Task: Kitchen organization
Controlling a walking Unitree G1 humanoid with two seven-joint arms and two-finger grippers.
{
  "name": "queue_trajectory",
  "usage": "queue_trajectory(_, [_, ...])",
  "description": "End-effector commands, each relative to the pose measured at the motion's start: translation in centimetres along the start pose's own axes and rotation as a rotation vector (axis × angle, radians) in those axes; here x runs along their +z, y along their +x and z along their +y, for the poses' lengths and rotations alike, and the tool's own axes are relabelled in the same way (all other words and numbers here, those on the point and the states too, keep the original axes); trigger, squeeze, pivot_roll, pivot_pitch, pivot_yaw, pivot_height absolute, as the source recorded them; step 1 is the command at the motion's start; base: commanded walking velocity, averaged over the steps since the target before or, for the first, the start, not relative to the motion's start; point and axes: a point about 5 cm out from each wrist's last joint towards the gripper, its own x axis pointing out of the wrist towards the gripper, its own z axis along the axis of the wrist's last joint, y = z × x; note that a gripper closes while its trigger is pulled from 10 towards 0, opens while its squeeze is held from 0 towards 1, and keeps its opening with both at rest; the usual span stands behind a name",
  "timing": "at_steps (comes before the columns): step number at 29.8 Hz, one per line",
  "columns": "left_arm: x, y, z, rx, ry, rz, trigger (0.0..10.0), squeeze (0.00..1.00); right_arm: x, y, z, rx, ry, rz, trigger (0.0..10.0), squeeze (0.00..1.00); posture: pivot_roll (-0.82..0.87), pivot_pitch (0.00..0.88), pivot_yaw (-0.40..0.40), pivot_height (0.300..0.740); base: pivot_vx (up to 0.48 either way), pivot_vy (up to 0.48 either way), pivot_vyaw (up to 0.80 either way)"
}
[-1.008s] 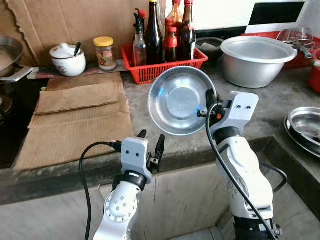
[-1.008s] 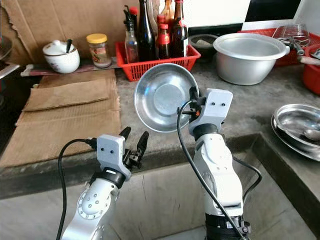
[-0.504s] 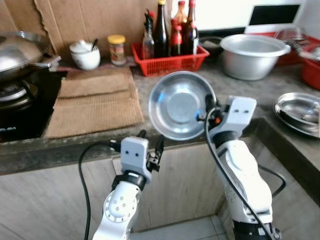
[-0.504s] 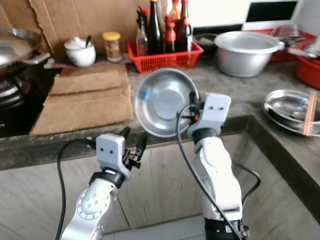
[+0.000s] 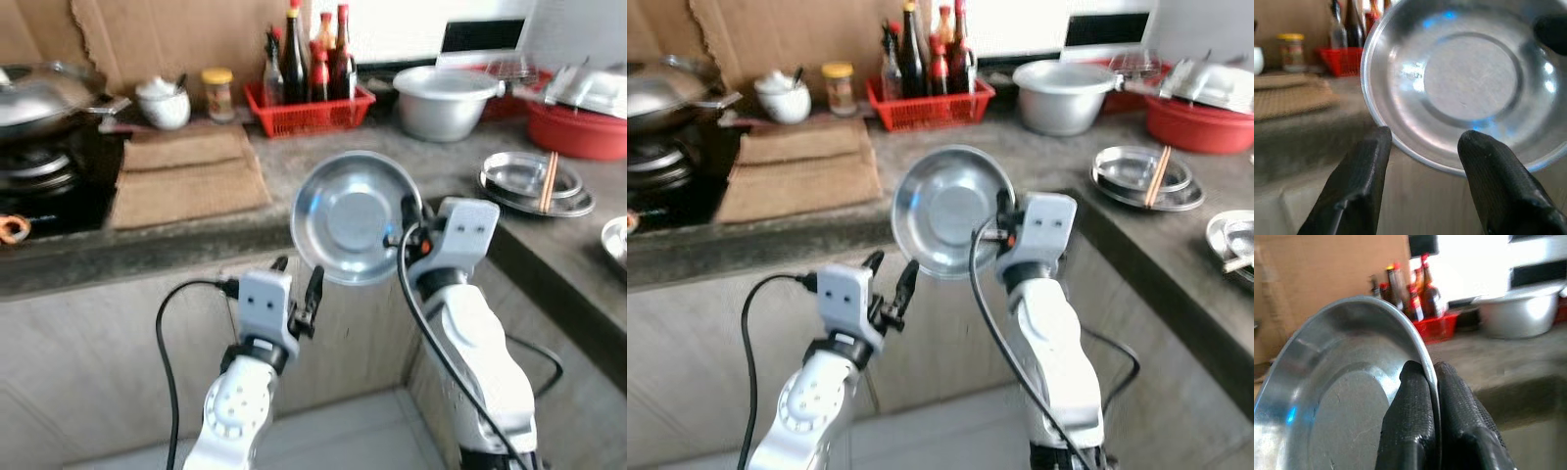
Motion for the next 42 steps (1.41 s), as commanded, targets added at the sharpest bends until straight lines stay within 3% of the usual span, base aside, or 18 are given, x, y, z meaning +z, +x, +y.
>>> queue_trajectory(1, [0.45,0.14,-0.37,-0.015,0.001,-0.019,10.0,0.00,0.62,0.03,-0.30,-0.014,0.002,-0.021,0.0,0.00,0.04,0.037,-0.006,0.740,-0.319,0.000,0.00])
queue_trajectory(23, [0.30,0.25,-0.49,-0.026,0.006,-0.017,10.0,0.00,0.55,0.02,-0.30,-0.015,0.007,-0.015,0.0,0.00,0.04,0.025,0.000,0.740,-0.312,0.000,-0.78])
queue_trajectory(42, [0.40,0.36,-0.42,-0.014,-0.007,-0.016,10.0,0.00,0.12,-0.28,-1.07,-0.056,-0.056,0.008,0.0,0.00,0.03,0.042,0.004,0.740,0.000,0.000,-0.78])
